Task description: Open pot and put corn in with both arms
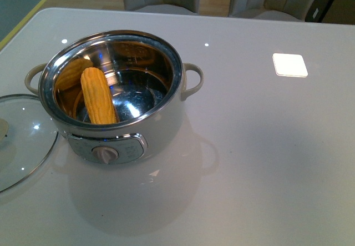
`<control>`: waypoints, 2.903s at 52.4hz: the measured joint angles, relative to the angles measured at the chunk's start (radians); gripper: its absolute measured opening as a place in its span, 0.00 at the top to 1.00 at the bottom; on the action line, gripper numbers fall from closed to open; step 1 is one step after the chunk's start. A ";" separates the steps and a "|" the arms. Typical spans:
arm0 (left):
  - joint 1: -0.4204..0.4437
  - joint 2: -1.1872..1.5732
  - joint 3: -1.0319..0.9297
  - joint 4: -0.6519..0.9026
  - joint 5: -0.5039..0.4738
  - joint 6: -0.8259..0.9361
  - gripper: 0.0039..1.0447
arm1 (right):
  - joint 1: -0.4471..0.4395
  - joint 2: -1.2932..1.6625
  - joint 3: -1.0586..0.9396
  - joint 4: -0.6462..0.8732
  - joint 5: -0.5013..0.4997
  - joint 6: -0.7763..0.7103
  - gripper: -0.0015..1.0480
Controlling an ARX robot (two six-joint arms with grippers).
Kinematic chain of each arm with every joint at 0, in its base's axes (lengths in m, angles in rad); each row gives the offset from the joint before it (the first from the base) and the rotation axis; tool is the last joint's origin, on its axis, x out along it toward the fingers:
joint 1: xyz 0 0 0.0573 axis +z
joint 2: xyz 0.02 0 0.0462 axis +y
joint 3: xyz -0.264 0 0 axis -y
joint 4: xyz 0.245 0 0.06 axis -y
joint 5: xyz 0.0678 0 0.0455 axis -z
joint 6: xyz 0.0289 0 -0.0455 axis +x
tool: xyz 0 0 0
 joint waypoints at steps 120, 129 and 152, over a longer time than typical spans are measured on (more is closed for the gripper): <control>0.000 0.000 0.000 0.000 0.000 0.000 0.06 | -0.066 -0.752 -0.579 0.369 -0.002 -0.282 0.33; 0.000 0.000 0.000 0.000 0.000 0.000 0.06 | -0.066 -0.752 -0.579 0.369 -0.002 -0.282 0.09; 0.000 0.000 0.000 0.000 0.000 0.000 0.06 | -0.066 -0.752 -0.579 0.369 -0.002 -0.282 0.08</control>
